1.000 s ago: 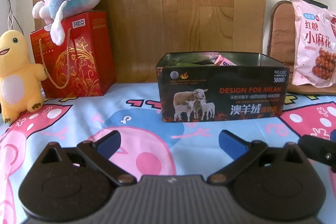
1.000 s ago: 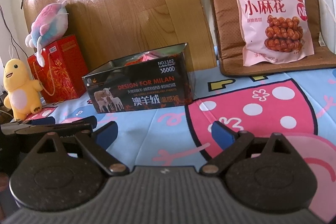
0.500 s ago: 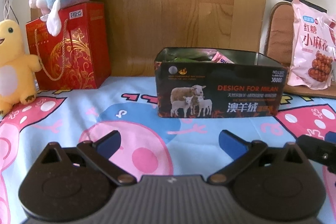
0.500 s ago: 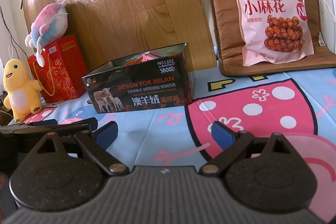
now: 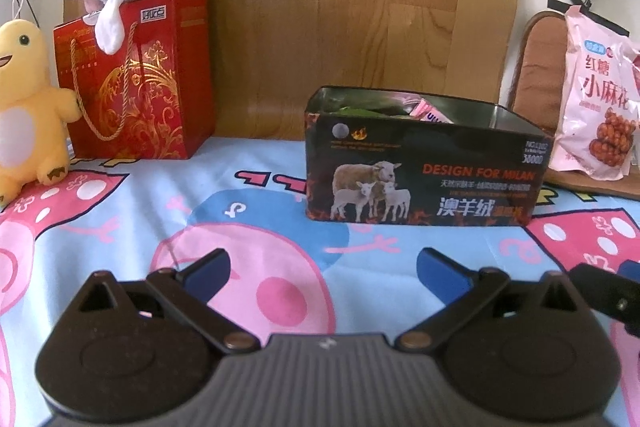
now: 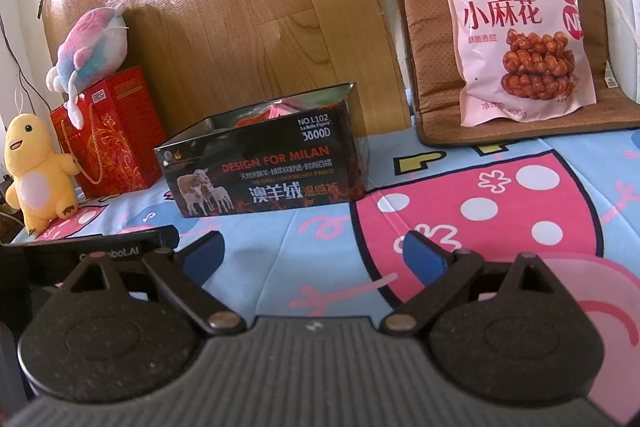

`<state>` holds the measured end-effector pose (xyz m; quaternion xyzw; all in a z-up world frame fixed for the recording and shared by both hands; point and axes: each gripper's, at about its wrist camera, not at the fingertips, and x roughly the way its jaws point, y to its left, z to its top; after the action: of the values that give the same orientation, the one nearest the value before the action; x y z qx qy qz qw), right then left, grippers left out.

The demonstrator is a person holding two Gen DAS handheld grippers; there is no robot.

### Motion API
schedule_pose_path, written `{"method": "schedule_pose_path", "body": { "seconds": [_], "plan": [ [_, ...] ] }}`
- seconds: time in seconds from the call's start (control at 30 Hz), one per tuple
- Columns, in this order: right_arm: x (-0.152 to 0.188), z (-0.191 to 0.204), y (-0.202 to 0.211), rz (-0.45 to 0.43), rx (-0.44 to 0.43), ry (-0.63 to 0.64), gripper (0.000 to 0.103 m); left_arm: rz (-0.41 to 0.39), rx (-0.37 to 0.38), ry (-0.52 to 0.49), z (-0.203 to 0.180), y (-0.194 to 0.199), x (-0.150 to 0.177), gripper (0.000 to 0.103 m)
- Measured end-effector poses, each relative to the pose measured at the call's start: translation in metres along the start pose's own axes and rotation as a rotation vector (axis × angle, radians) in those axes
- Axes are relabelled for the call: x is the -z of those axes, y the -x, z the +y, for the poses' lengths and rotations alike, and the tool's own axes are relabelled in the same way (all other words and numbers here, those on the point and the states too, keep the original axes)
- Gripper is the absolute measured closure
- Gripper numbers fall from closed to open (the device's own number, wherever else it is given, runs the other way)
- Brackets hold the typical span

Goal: Organize snacks

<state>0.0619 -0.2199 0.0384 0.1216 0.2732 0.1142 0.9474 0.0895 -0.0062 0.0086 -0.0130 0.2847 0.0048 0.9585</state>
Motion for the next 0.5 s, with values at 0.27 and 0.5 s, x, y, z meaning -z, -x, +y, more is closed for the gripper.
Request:
{"method": "schedule_pose_path", "body": {
  "seconds": [0.27, 0.5],
  "plan": [
    [-0.0001, 0.0004, 0.0001, -0.002, 0.008, -0.001, 0.005, 0.014, -0.015, 0.037, 0.0048, -0.0025, -0.0013, 0.0],
    [-0.0001, 0.0002, 0.0002, 0.0, 0.009, -0.001, 0.005, 0.034, -0.023, 0.022, 0.003, -0.0031, 0.0008, 0.0]
  ]
}}
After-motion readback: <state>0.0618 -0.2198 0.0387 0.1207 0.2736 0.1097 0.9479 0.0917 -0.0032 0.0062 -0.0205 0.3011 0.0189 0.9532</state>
